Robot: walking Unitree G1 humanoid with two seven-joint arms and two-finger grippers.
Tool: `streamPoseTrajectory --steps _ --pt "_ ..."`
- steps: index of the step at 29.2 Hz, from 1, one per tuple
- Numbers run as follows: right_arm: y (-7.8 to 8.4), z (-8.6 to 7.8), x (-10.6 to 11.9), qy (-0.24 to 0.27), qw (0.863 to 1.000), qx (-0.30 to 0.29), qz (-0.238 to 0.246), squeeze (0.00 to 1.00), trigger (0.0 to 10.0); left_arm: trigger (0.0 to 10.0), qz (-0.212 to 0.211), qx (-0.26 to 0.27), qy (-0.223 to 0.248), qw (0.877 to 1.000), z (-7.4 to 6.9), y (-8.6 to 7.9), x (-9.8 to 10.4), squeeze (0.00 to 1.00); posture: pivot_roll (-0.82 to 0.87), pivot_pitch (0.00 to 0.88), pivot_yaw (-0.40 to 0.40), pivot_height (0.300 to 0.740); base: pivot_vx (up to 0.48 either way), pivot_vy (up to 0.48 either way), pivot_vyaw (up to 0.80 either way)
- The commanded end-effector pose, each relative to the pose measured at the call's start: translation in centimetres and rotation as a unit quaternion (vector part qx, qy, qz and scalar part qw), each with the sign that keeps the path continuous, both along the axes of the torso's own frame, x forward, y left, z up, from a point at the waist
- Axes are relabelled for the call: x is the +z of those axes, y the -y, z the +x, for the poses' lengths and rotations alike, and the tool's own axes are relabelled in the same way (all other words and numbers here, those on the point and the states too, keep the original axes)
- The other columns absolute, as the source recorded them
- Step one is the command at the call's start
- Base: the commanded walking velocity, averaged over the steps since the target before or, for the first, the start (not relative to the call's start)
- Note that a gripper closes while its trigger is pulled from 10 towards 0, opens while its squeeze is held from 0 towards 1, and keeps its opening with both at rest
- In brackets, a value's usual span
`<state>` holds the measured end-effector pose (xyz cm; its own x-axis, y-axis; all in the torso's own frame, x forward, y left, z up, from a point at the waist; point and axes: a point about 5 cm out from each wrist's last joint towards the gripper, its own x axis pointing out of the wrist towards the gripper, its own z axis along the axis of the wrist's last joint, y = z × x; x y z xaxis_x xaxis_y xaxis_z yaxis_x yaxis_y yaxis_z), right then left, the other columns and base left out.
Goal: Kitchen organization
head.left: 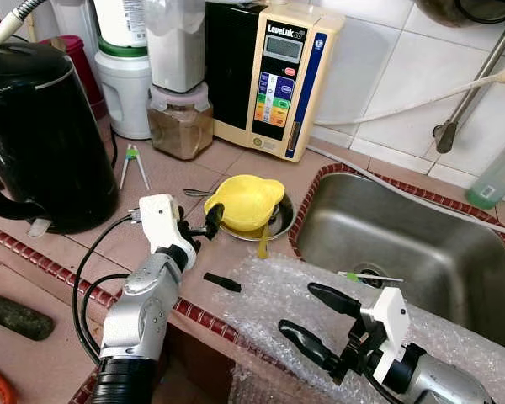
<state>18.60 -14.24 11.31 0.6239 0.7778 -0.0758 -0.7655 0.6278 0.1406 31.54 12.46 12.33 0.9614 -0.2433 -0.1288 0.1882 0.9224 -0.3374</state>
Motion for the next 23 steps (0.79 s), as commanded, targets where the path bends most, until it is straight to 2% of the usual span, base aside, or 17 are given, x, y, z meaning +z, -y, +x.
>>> streamPoseTrajectory --steps 1,2,4,19,23 --pt "-0.08 0.09 0.42 0.012 1.000 0.007 0.002 0.00 10.0 4.5 -0.006 -0.022 0.000 1.000 0.18 0.90 0.43 0.00 0.17 0.000 -0.075 0.740 0.000 0.000 0.00" --pt "-0.11 0.07 0.43 0.011 1.000 0.007 0.002 0.00 10.0 1.9 -0.007 -0.026 0.001 1.000 0.15 0.97 0.49 0.00 0.17 0.000 -0.075 0.740 0.000 0.000 0.00" --pt "-0.21 0.09 0.41 0.012 1.000 0.010 0.002 0.00 10.0 0.0 -0.008 -0.032 0.000 0.999 0.09 1.10 0.50 0.00 0.18 0.000 -0.078 0.740 0.000 0.000 0.00" --pt "-0.62 0.62 0.68 0.017 1.000 0.016 -0.002 0.00 10.0 0.0 -0.004 -0.048 0.000 0.999 -0.04 1.37 0.65 0.00 0.18 0.000 -0.084 0.740 0.000 0.000 0.00" --pt "-0.64 0.74 0.74 0.017 1.000 0.014 -0.001 0.00 10.0 0.0 -0.020 -0.044 0.021 0.999 -0.05 1.46 1.13 0.00 0.18 0.000 -0.087 0.740 0.000 0.000 0.00"
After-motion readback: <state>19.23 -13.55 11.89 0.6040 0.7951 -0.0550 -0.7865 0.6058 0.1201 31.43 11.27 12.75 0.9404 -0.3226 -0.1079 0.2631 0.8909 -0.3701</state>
